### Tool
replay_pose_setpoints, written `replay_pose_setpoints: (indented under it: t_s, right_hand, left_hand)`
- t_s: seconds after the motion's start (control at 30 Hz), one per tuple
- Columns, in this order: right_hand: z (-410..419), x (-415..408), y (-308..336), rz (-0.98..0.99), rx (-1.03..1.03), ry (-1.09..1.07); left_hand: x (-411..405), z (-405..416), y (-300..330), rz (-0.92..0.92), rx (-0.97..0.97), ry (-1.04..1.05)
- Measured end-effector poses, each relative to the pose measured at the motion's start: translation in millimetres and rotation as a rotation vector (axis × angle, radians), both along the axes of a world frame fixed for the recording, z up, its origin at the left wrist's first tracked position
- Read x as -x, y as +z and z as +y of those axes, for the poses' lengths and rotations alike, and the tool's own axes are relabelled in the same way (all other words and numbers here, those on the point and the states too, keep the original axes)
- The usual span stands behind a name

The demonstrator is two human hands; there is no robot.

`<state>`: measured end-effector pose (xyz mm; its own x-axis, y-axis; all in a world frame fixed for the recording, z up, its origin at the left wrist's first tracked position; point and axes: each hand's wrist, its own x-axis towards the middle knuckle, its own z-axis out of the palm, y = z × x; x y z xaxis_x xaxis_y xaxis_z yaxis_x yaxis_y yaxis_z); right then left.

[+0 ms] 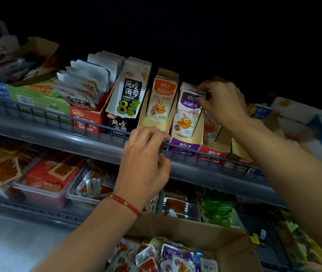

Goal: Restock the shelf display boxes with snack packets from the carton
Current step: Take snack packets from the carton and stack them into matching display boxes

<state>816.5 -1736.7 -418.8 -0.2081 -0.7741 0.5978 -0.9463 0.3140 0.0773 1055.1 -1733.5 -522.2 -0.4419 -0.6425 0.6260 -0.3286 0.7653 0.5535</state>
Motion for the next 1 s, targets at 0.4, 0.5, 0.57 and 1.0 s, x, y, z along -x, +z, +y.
replay_pose_setpoints:
  t_s: [0.4, 0.5, 0.57, 1.0]
  right_hand:
    - [157, -43, -67, -0.162, 0.079, 0.294]
    - [206, -45, -114, -0.285, -0.014, 0.268]
    - [230, -41, -144, -0.394, -0.145, 0.21]
    - [241, -33, -172, -0.682, -0.623, 0.212]
  left_hand:
    - [-7, 35, -27, -0.156, 0.06, -0.271]
    - [-11, 57, -56, -0.482, 0.042, -0.435]
    - [-10, 77, -74, -0.756, -0.004, -0.535]
    - [18, 137, -199, -1.276, -0.204, -0.648]
